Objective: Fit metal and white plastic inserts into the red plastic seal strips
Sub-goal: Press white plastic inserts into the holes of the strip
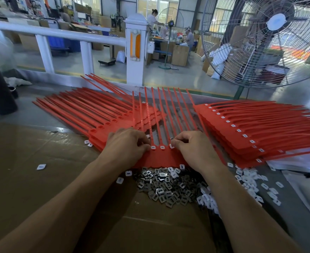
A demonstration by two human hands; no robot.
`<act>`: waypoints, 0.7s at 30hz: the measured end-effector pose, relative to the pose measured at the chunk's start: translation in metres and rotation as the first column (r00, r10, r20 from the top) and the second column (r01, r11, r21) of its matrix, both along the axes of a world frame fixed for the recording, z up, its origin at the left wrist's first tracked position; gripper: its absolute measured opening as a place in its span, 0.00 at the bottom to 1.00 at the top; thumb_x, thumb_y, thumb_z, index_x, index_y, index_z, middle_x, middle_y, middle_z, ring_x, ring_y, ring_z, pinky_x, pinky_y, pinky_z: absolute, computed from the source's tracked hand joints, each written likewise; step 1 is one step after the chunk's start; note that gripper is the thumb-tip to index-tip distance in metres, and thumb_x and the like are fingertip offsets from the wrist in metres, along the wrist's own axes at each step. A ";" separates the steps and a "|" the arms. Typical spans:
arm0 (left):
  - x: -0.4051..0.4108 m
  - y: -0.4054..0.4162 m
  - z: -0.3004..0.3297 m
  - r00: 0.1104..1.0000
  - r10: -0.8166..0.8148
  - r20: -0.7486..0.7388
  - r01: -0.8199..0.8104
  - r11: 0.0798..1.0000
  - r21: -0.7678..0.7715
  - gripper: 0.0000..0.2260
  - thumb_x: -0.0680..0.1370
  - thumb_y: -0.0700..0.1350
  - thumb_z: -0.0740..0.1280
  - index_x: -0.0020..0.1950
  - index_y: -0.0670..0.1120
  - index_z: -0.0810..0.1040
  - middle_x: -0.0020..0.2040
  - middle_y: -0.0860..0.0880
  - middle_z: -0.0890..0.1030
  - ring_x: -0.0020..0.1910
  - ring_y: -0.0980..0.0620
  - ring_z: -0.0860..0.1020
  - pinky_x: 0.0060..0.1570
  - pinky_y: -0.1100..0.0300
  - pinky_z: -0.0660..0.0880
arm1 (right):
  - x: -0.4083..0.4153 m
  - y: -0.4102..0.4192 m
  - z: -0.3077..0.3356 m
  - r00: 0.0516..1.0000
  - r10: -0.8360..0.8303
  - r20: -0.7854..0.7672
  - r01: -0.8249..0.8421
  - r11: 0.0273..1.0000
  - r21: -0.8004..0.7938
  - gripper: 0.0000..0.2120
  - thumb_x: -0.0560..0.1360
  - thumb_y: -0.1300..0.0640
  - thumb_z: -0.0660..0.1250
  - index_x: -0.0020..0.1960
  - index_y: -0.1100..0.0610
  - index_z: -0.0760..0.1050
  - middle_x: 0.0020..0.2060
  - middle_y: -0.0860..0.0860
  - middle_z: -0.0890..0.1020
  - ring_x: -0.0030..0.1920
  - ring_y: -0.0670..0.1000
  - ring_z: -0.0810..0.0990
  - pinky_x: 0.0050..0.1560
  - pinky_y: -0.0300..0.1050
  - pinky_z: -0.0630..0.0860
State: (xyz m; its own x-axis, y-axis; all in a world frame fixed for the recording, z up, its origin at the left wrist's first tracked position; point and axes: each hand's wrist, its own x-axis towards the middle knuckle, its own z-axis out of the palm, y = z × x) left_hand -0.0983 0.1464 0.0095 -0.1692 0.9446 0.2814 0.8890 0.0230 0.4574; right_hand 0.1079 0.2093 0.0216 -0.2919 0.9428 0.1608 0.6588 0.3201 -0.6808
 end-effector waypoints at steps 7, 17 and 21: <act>0.001 -0.002 0.001 1.000 0.006 0.015 -0.006 1.000 -0.001 0.07 0.78 0.57 0.70 0.54 0.59 0.82 0.52 0.60 0.78 0.58 0.54 0.71 0.59 0.51 0.59 | -0.002 -0.002 -0.001 1.000 -0.019 -0.017 0.019 1.000 0.006 0.06 0.78 0.50 0.73 0.49 0.51 0.87 0.46 0.43 0.87 0.48 0.44 0.83 0.52 0.46 0.80; 0.001 -0.001 0.001 1.000 0.013 0.024 -0.013 1.000 -0.017 0.07 0.78 0.58 0.70 0.54 0.60 0.82 0.52 0.60 0.78 0.59 0.54 0.70 0.62 0.49 0.60 | 0.004 -0.002 0.004 0.999 -0.003 -0.048 0.007 0.995 0.099 0.06 0.80 0.57 0.69 0.50 0.50 0.84 0.42 0.39 0.83 0.42 0.34 0.80 0.37 0.22 0.70; 0.001 -0.002 0.001 1.000 0.014 0.019 -0.014 1.000 -0.010 0.07 0.78 0.58 0.70 0.53 0.60 0.82 0.52 0.60 0.78 0.59 0.53 0.70 0.61 0.50 0.60 | 0.003 -0.002 0.002 0.998 0.066 0.015 -0.067 0.995 0.068 0.08 0.81 0.56 0.69 0.56 0.49 0.86 0.50 0.39 0.84 0.51 0.36 0.80 0.46 0.22 0.67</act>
State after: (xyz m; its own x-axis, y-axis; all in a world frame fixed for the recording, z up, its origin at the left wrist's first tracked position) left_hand -0.0978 0.1444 0.0109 -0.1877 0.9447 0.2690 0.8797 0.0399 0.4738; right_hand 0.1110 0.2069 0.0232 -0.3560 0.9081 0.2204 0.6431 0.4092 -0.6473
